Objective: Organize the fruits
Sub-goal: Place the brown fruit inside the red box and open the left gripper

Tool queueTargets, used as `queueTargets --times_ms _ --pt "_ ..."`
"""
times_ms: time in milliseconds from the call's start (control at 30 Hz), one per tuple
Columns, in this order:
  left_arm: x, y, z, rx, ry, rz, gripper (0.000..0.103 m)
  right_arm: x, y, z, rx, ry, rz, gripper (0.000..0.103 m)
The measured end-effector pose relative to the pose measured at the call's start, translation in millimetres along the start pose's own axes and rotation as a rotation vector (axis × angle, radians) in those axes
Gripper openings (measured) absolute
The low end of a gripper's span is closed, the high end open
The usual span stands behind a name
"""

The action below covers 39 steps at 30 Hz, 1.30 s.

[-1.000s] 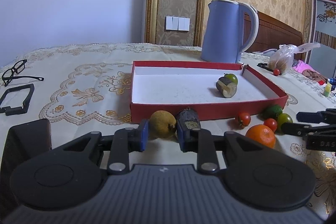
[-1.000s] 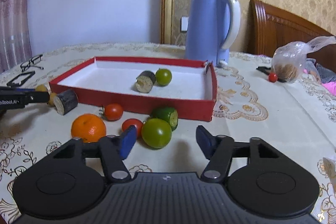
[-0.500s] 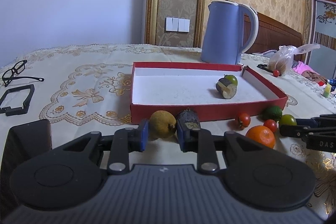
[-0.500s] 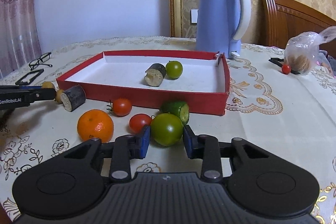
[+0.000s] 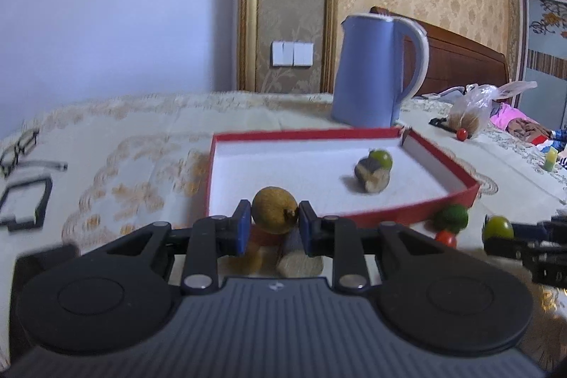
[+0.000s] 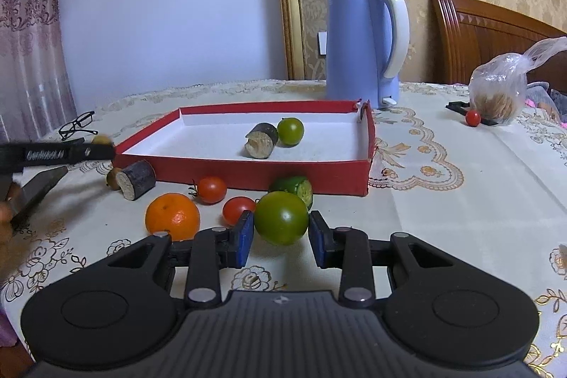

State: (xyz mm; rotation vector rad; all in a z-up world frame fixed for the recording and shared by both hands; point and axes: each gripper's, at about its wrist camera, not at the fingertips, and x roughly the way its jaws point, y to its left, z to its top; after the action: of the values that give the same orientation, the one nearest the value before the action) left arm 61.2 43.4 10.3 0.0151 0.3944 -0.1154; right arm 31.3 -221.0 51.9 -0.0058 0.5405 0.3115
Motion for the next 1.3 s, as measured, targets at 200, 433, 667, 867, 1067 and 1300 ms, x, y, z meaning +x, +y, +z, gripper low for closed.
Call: queueTargets --times_ms 200,433,667,867,1067,1300 --pt "27 -14 24 0.047 0.013 0.017 0.026 -9 0 0 -0.002 -0.017 0.014 0.033" --pt "73 -20 39 0.037 0.063 0.057 0.026 -14 -1 0 0.003 -0.027 0.03 0.033" --pt "110 -25 52 0.05 0.115 0.112 0.026 -17 -1 -1 -0.001 -0.031 0.032 0.033" --pt "134 -33 58 0.077 0.147 0.16 0.026 -19 -3 0 0.003 -0.031 0.033 0.033" --pt "149 -38 61 0.084 0.167 0.195 0.026 -21 -4 -1 0.006 -0.035 0.035 0.033" --pt "148 -37 61 0.055 0.187 0.188 0.034 -23 -3 -1 0.009 -0.038 0.04 0.033"
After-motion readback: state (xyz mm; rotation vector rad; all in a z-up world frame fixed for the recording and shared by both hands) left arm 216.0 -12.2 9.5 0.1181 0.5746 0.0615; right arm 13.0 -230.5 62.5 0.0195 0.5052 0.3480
